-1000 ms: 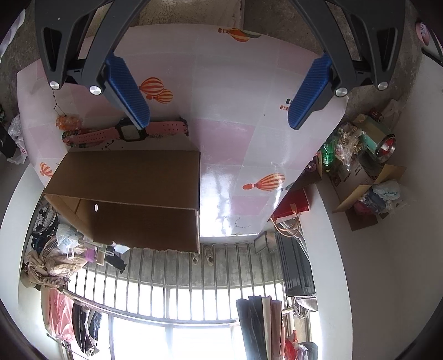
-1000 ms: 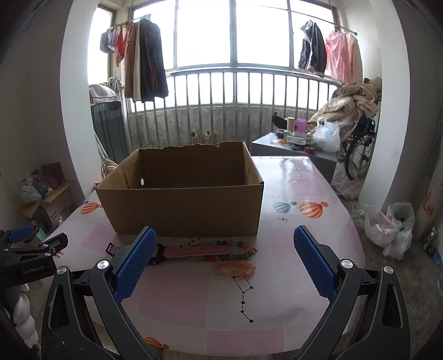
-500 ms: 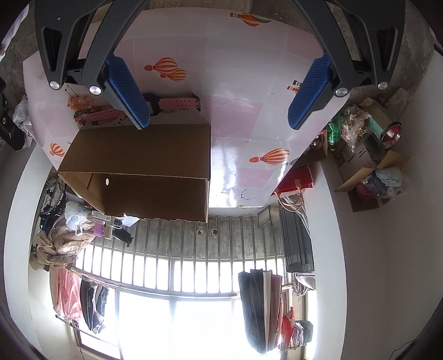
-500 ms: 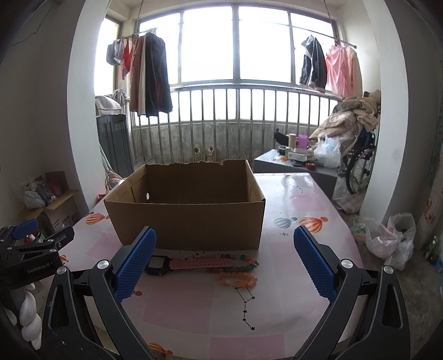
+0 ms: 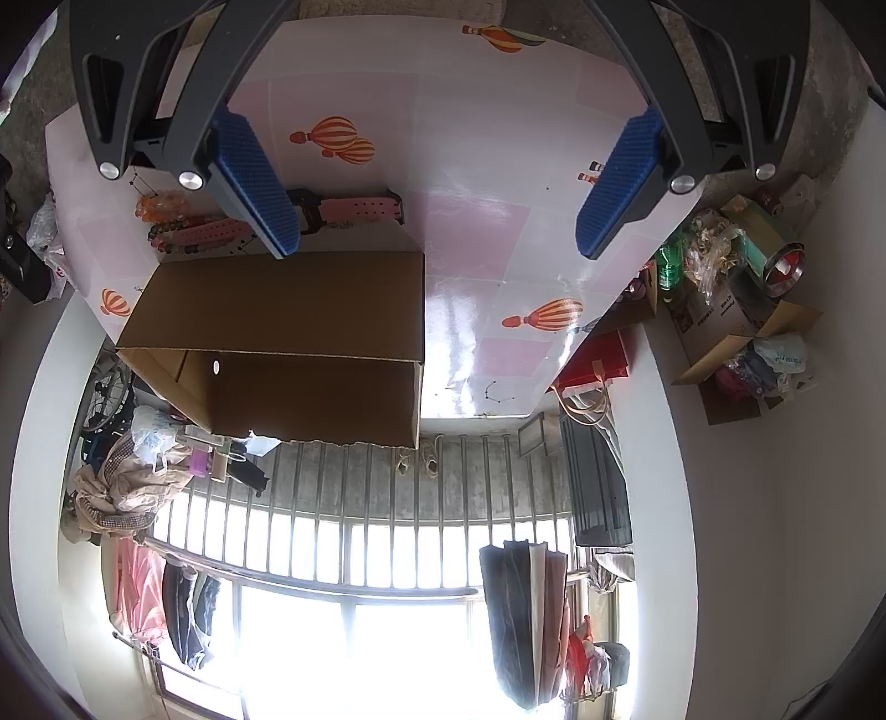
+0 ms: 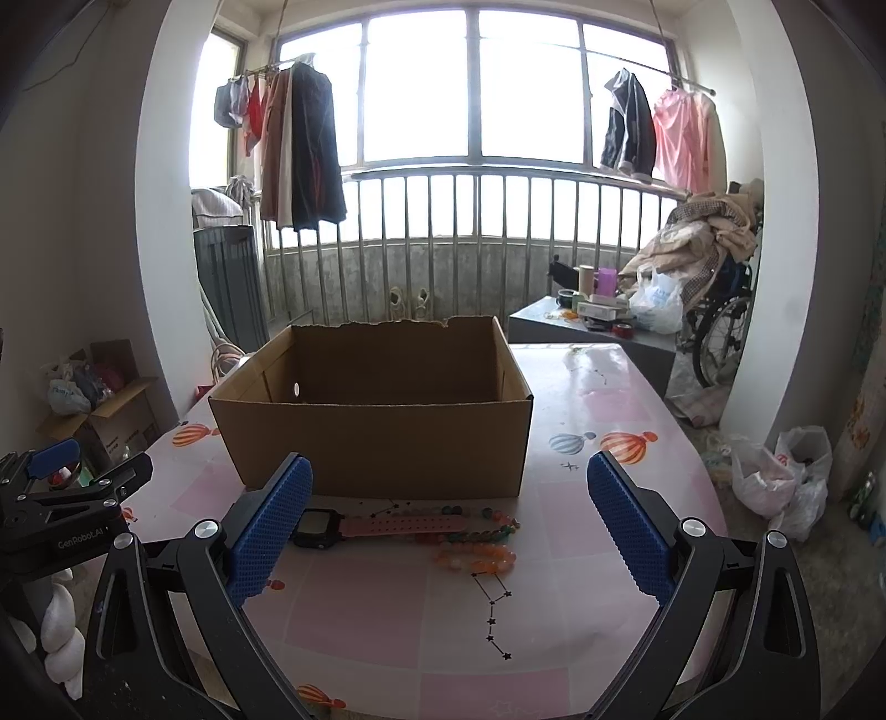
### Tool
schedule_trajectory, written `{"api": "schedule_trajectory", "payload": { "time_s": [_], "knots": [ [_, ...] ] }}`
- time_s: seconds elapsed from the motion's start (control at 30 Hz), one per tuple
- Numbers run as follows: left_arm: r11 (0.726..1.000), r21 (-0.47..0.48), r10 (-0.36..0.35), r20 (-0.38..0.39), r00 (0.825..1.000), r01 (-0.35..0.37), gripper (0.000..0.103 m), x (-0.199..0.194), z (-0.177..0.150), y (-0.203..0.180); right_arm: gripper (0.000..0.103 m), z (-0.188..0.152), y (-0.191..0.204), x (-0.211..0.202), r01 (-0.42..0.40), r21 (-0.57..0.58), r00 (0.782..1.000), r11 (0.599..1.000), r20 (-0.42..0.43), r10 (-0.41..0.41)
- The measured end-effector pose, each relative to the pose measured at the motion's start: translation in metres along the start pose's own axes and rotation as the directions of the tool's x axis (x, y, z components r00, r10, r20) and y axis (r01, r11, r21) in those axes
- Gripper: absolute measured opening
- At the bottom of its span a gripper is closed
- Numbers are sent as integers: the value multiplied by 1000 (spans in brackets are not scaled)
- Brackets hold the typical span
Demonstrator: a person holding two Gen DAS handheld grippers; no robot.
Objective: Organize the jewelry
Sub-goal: 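Move both tools toward the pink-strapped watch in front of the box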
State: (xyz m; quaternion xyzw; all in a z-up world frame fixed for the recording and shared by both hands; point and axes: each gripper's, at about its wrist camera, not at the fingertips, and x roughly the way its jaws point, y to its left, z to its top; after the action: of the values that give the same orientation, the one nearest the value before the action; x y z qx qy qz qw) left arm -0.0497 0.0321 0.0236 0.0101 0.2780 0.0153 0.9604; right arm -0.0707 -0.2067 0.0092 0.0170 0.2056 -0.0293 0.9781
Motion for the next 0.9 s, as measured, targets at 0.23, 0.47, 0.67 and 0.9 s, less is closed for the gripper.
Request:
{"api": "schedule_trajectory", "payload": {
  "time_s": [0.23, 0.47, 0.67, 0.9],
  "knots": [
    [1000, -1, 0, -2, 1000, 0, 99, 0, 0, 0, 95, -1, -1, 1, -1, 2, 1000, 1000, -5, 1],
    [1000, 11, 13, -31, 999, -13, 99, 9, -5, 2, 95, -4, -2, 4, 2, 9, 1000, 1000, -18, -2],
    [1000, 8, 22, -39, 999, -21, 99, 11, -6, 6, 95, -4, -3, 4, 0, 9, 1000, 1000, -21, 0],
    [1000, 25, 9, -143, 990, -5, 99, 27, -8, 1, 95, -8, -7, 12, -3, 14, 997, 1000, -73, 4]
  ]
}}
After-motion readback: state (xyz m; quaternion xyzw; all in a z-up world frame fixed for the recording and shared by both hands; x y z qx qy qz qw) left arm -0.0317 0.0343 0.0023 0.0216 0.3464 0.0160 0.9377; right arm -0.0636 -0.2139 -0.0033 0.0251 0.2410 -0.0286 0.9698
